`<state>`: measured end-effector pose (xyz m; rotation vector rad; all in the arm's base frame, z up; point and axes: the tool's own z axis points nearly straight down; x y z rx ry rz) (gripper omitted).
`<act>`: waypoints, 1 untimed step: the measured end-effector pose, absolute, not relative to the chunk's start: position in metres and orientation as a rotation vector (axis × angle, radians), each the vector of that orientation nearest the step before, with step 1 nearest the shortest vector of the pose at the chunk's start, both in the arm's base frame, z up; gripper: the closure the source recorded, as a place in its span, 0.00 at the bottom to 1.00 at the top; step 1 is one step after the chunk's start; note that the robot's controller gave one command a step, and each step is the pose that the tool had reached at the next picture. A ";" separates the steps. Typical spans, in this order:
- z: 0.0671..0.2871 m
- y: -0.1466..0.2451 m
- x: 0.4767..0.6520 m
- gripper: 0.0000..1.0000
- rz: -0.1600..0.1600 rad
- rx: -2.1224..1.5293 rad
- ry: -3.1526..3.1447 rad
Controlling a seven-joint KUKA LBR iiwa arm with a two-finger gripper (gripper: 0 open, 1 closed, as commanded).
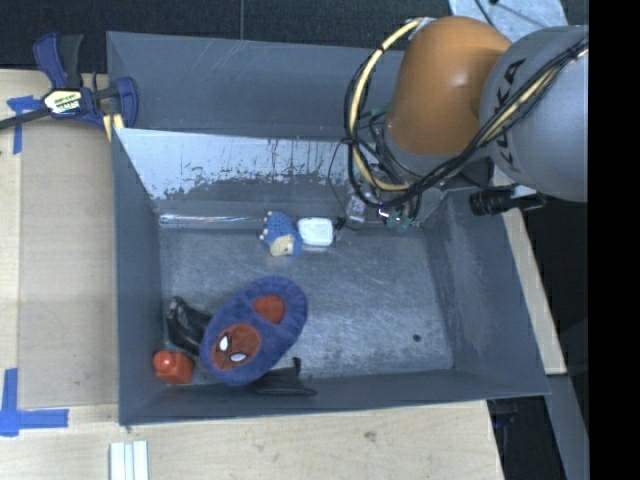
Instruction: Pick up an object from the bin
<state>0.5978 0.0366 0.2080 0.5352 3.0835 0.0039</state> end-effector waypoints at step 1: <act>0.181 0.040 0.623 1.00 0.002 0.664 3.065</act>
Offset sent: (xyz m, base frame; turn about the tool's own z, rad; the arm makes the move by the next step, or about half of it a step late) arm 0.0241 0.0046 -0.0265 0.0841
